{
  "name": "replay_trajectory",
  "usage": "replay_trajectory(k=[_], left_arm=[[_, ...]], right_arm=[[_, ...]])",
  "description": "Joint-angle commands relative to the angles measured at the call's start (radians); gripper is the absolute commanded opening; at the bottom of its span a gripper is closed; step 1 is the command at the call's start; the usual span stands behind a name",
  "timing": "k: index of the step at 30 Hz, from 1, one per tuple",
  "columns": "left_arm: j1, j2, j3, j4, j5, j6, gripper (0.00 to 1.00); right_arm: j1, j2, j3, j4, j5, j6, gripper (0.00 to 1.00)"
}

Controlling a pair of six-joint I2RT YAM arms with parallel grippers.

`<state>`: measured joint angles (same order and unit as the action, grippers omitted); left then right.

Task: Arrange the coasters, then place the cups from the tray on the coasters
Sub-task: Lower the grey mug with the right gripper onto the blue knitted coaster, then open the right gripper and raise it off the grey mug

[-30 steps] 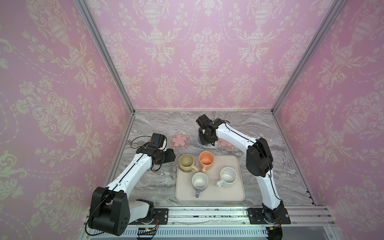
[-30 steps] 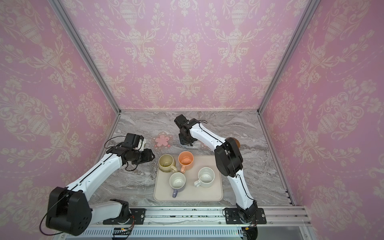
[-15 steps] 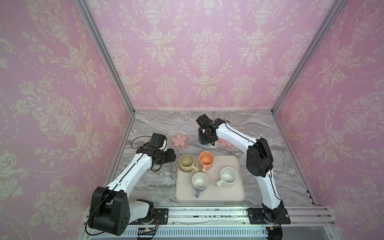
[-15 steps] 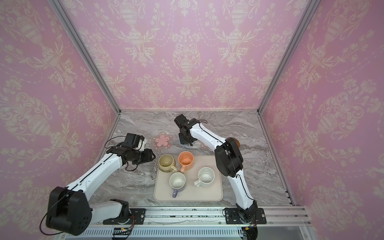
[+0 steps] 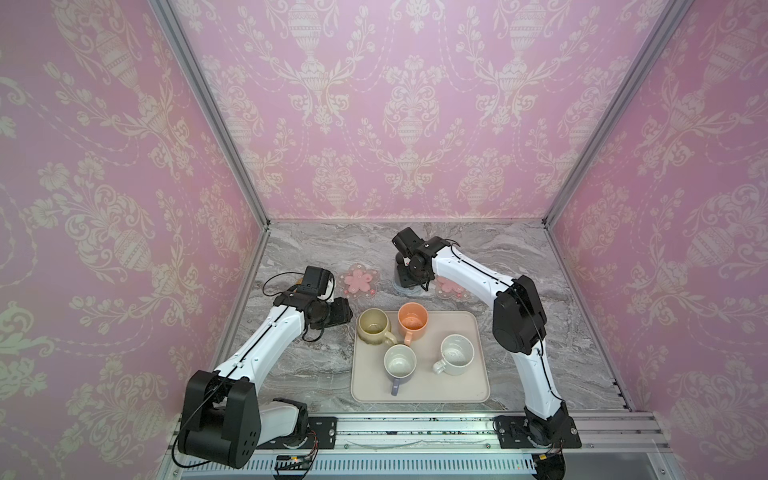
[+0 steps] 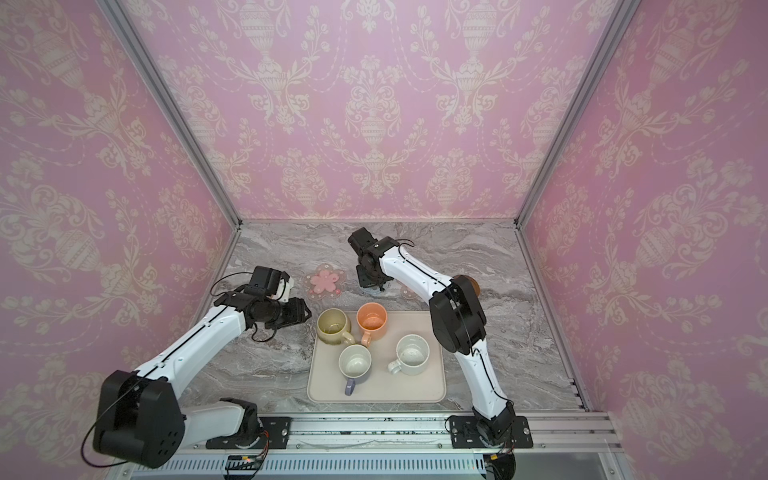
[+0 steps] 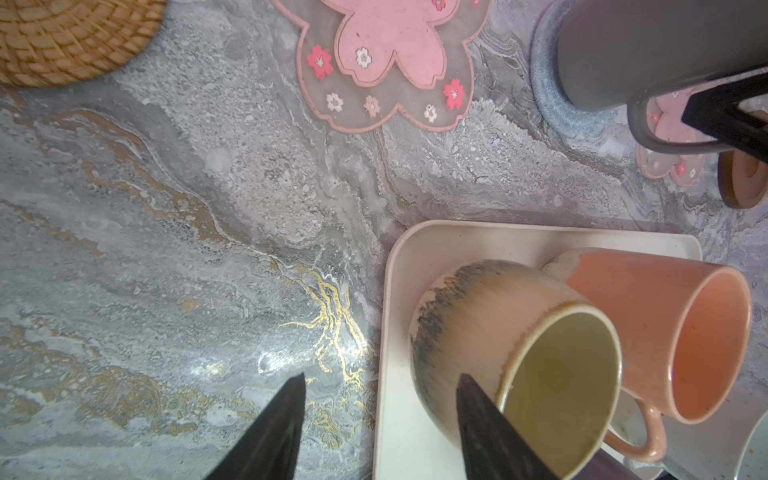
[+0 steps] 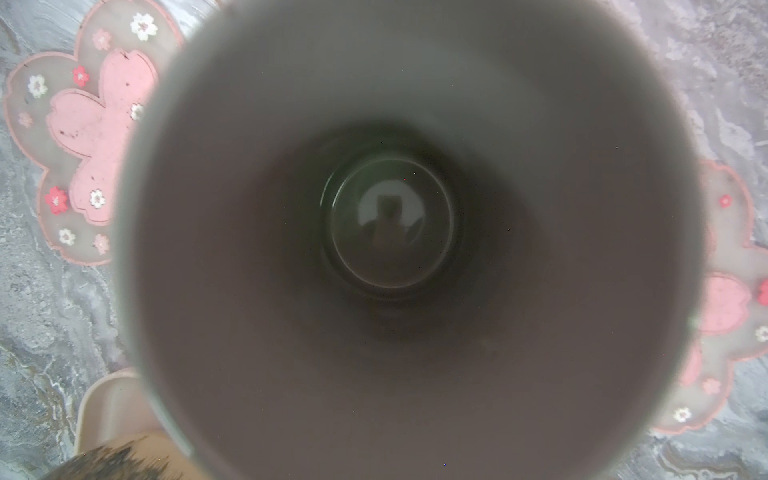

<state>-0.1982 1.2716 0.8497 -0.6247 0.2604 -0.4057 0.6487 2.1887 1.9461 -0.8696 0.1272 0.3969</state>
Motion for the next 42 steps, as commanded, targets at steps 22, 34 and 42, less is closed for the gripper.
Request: replay_trajectory(k=[22,34,42], left_arm=[[0.006,0.013,-0.009,-0.006,0.033,-0.021,0.61],[0.006,-0.015,-0.006,-0.027,0.03,-0.025,0.61],[0.006,-0.065,-0.006,-0.079,-0.004,-0.024,0.61]], right_arm=[[0.008,-0.018,-0.024,0.02,-0.019,0.044,0.08],[0.008,-0.073,-0.06,0.023,-0.024,0.054,0.36],[0.008,-0.185,-0.169,0.073,0.01,0.037,0.41]])
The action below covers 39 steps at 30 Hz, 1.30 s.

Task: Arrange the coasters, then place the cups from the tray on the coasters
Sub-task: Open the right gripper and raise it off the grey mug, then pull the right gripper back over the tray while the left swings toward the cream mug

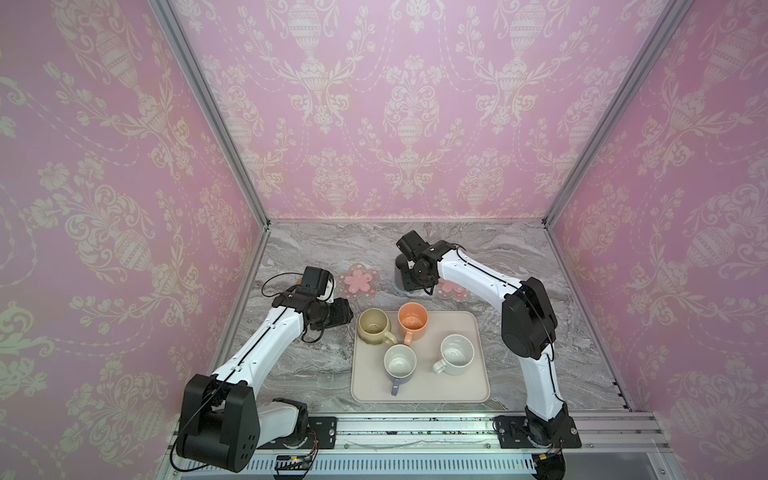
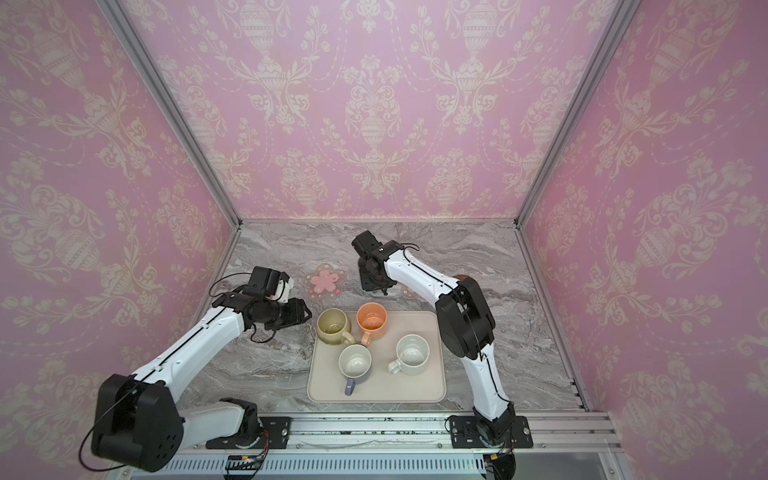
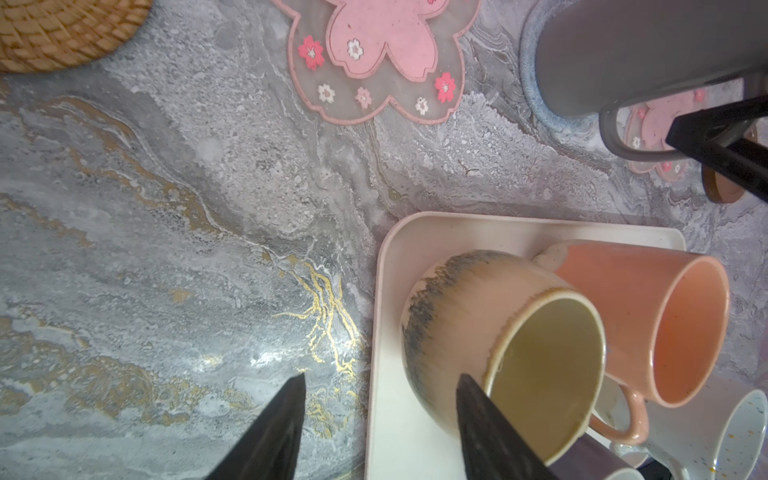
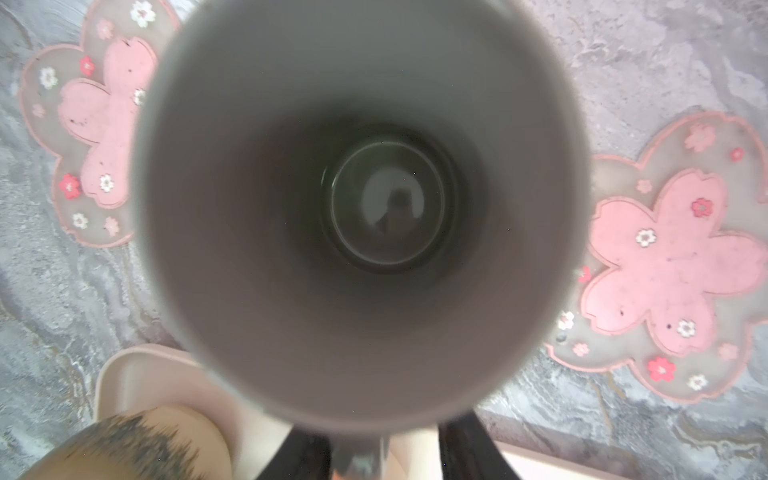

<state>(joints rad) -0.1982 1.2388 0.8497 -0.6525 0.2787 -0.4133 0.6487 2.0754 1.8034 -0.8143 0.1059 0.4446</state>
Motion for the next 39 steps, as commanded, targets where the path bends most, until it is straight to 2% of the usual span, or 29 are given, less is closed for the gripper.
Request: replay_trajectory(k=[1,12,20,30,35,39], left_arm=[[0.006,-0.041,-0.005,-0.061,-0.028,-0.016,0.6],[-0.002,-0.159,-0.015,-0.123,-0.024,-0.027,0.6],[-0.036,-0.236,0.012,-0.193,-0.066,-0.04,0.59],[-0.273,-0.402,-0.081,-0.206,-0.169,-0.193,0.58],[-0.372,-0.475,-0.166,-0.193,-0.184,-0.265,0.58],[-0.414,-0.455,-0.153,-0.189,-0.207,-0.273,0.58]], right_arm=[[0.008,-0.088,-0.038,0.021,0.04,-0.013,0.41],[0.007,-0.33,-0.282,0.134,0.091,-0.029,0.42],[0.006,-0.52,-0.473,0.17,0.134,-0.049,0.42],[0.006,-0.81,-0.789,0.227,0.075,0.049,0.39],[0.006,-0.932,-0.845,0.155,0.085,0.079,0.39],[0.005,-0.97,-0.851,0.119,0.082,0.08,0.41]])
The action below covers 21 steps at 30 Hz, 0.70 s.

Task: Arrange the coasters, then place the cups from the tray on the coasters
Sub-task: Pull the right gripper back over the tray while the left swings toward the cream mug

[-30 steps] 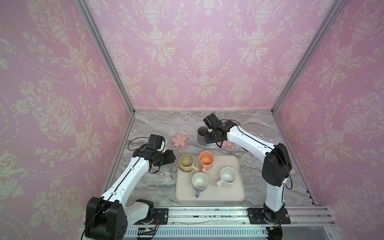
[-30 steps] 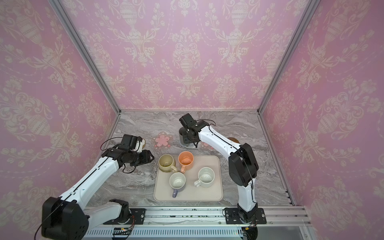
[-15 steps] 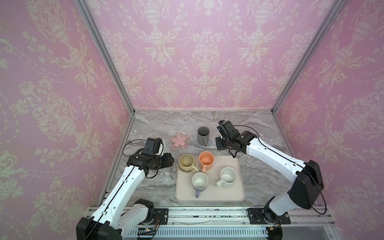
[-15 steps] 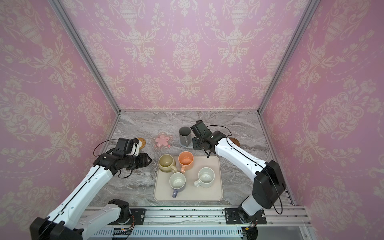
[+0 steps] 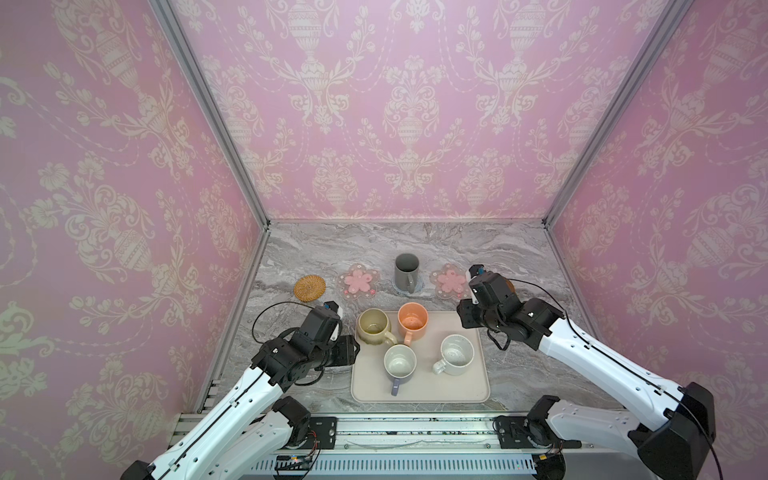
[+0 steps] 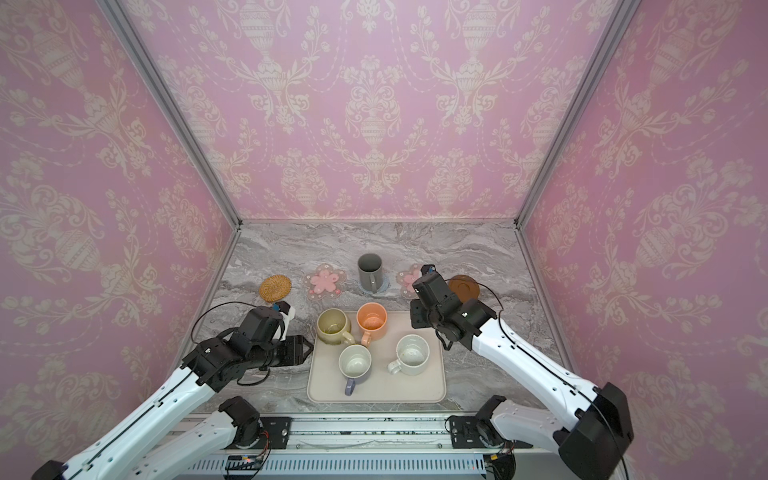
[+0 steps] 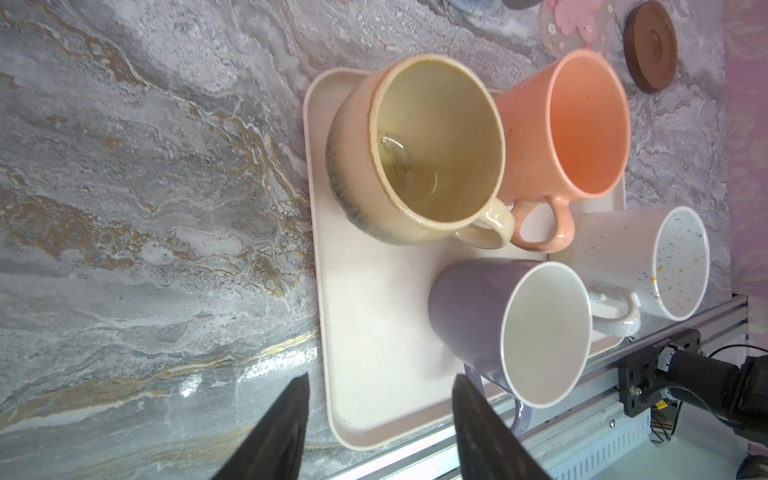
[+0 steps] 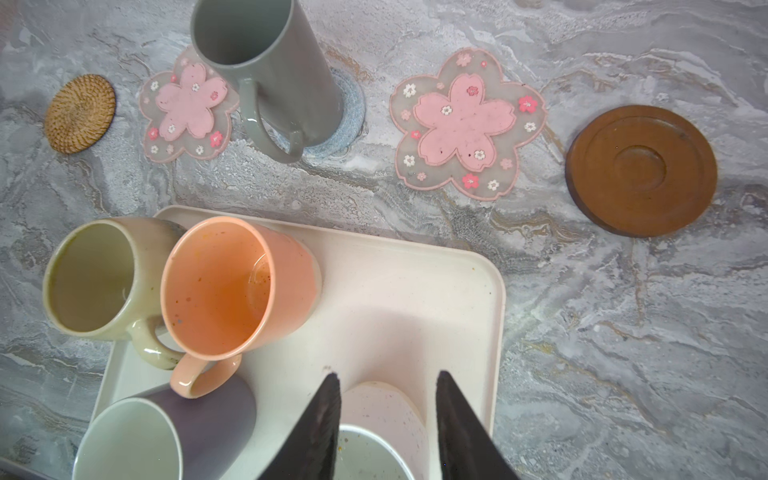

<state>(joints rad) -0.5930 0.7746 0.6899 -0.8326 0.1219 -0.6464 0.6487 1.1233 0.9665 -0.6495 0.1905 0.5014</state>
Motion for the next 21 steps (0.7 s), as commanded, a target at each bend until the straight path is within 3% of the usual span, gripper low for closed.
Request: replay_trajectory(k=[1,7,14,21], left_arm=[[-0.025,0.024,0.018,-0.008,-0.058,-0.04,0.58],[-0.071,0.115,0.076,0.024,-0.105,-0.084,0.57],[-0.186,0.235,0.103,0.137,-0.172,-0.173,0.57],[-0.255,0.388,0.161,0.22,-0.223,-0.251,0.55]], right_arm=[[0.006,-0.022,-0.01,-0.055,-0.002,0.023,0.41],[0.004,-0.01,-0.013,-0.079,0.029,0.011,0.4],[-0.008,-0.02,-0.075,-0.012,0.022,-0.015,0.42],[-0.07,-0.034,-0.115,0.0,-0.041,-0.056,0.43]])
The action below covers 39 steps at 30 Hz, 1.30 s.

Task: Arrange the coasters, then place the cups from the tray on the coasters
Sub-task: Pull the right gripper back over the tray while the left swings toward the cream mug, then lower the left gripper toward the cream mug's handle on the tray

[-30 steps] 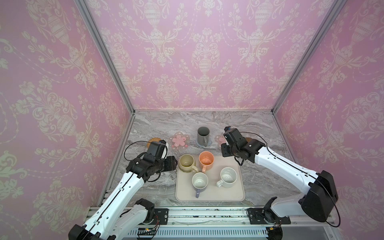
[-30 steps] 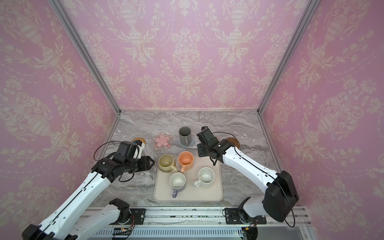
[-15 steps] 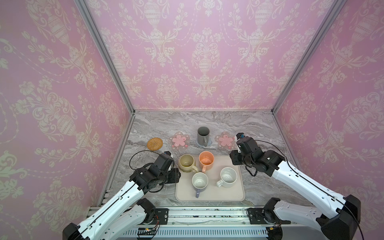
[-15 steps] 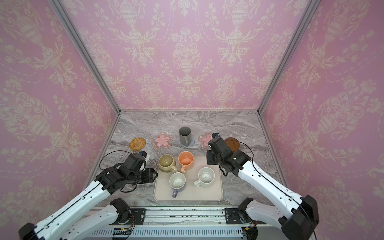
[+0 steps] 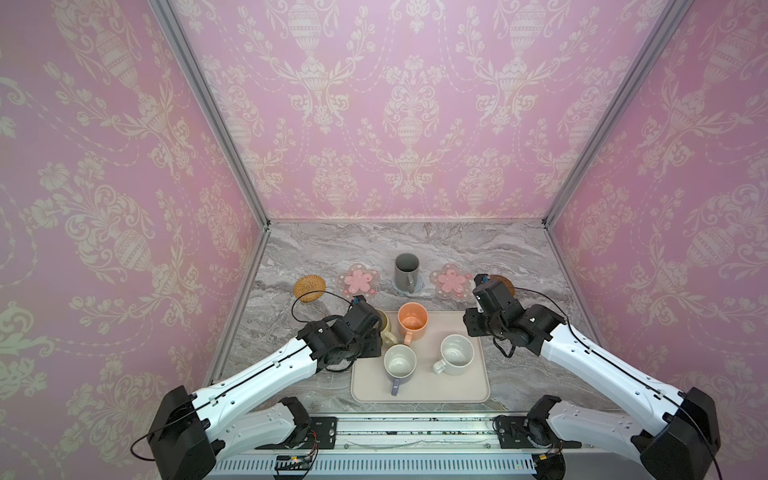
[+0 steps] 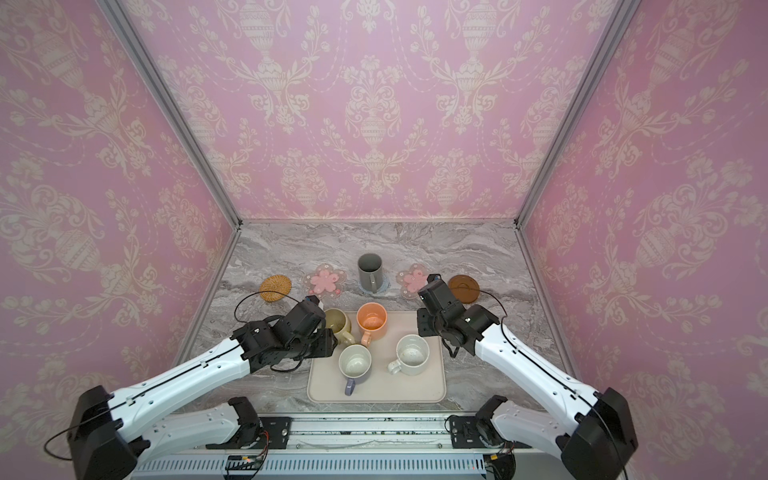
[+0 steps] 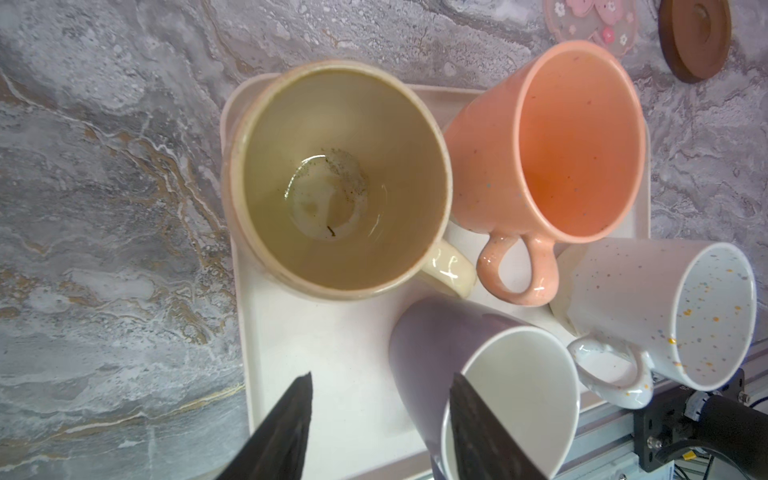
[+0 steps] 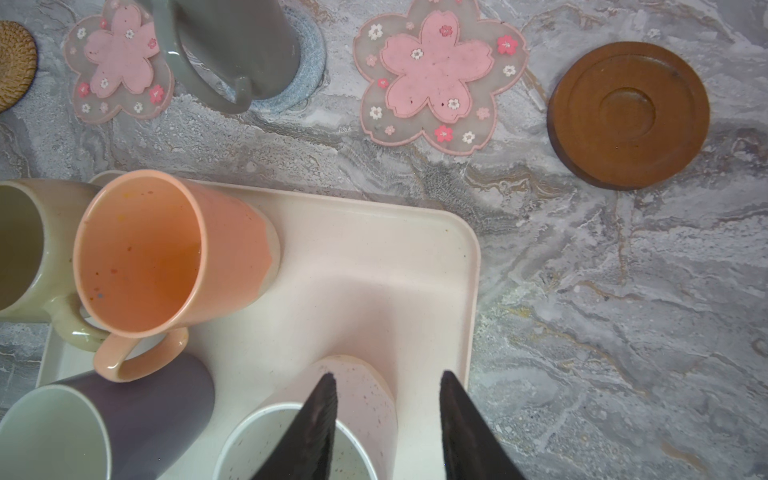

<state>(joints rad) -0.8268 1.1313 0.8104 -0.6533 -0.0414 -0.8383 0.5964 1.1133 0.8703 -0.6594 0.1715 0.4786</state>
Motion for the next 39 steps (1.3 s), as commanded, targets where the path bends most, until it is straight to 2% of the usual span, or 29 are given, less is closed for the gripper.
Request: replay_trajectory(k=[1,9,12,27,39], left_arm=[[-0.032,0.044,0.047,0.041,-0.065,-0.069,0.55],[-0.052,0.109,0.054,0.087,-0.073,-0.143,0.55],[-0.066,0.14,0.077,0.083,-0.093,-0.154,0.55],[-0.074,0.302,0.124,0.075,-0.101,-0.203,0.56],[-0.073,0.308,0.1,0.035,-0.119,-0.241,0.53]], right_arm=[[-0.029,-0.031,-0.026,0.013,-0.026,-0.037,0.44],[-0.09,-0.063,-0.079,0.057,-0.08,-0.071,0.45],[-0.096,-0.064,-0.083,0.05,-0.075,-0.085,0.49],[-0.107,-0.037,-0.116,0.079,-0.098,-0.117,0.5],[-0.114,0.016,-0.09,0.083,-0.102,-0.145,0.49]])
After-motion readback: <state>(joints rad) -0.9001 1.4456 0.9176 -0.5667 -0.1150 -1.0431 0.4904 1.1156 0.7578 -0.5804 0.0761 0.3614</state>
